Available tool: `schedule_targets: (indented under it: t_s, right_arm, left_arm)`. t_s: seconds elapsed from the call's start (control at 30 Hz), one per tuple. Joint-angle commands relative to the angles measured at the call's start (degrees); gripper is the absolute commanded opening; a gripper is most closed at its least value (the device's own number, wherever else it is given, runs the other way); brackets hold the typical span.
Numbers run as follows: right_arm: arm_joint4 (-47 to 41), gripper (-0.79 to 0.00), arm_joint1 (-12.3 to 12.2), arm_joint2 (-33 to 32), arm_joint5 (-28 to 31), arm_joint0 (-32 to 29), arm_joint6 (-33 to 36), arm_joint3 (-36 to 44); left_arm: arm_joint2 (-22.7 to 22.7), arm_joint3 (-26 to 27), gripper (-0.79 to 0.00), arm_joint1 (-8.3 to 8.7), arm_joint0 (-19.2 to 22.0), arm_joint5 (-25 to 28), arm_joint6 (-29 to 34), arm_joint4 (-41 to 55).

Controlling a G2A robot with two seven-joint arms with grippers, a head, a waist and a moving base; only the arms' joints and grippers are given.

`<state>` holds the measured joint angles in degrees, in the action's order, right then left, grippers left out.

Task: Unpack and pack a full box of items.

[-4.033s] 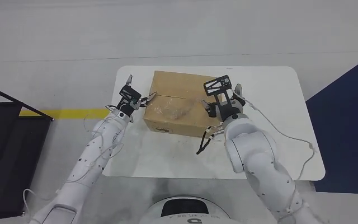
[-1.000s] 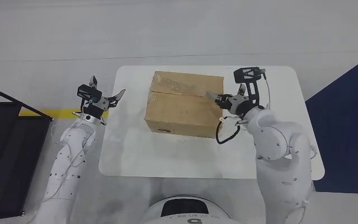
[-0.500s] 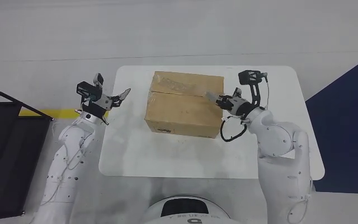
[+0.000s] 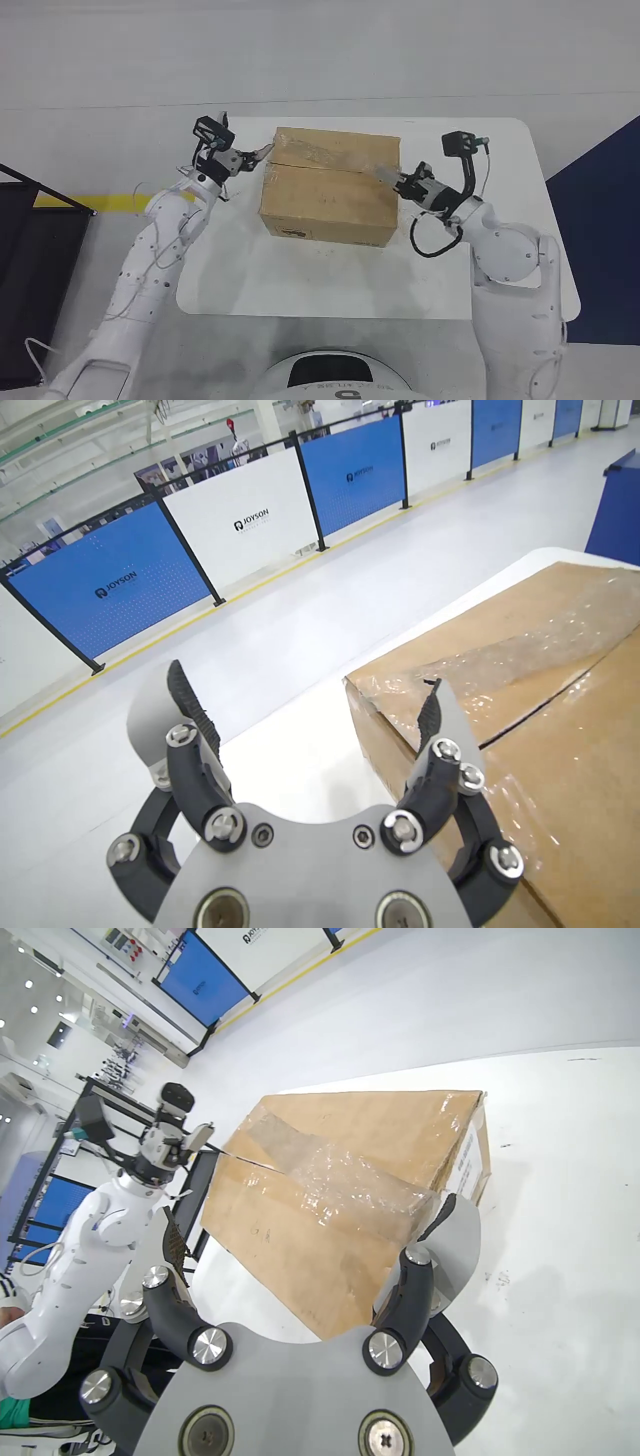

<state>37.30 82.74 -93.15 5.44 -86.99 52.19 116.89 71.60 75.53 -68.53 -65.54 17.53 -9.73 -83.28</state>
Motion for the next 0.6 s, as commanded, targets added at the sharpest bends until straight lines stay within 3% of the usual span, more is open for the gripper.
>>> schedule_targets:
  t_s: [0.0, 0.2, 0.57]
  right_arm:
    - [-1.01, 0.0, -0.19, -0.51, -0.15, -0.25, -0.51, -0.56]
    - [2.98, 0.0, -0.62, 1.54, -3.5, 2.46, -2.77, -5.43]
    - [0.13, 0.0, -1.2, 4.63, -5.15, 7.61, -2.47, -11.77]
  left_arm:
    - [-1.51, -2.2, 0.0, -0.29, 1.45, -0.22, 0.57, -1.2]
    - [-3.76, -6.27, 0.0, -0.84, 3.13, -1.27, -0.18, -3.02]
    - [-4.64, -8.17, 0.0, -1.12, 3.53, -3.13, -2.17, -5.45]
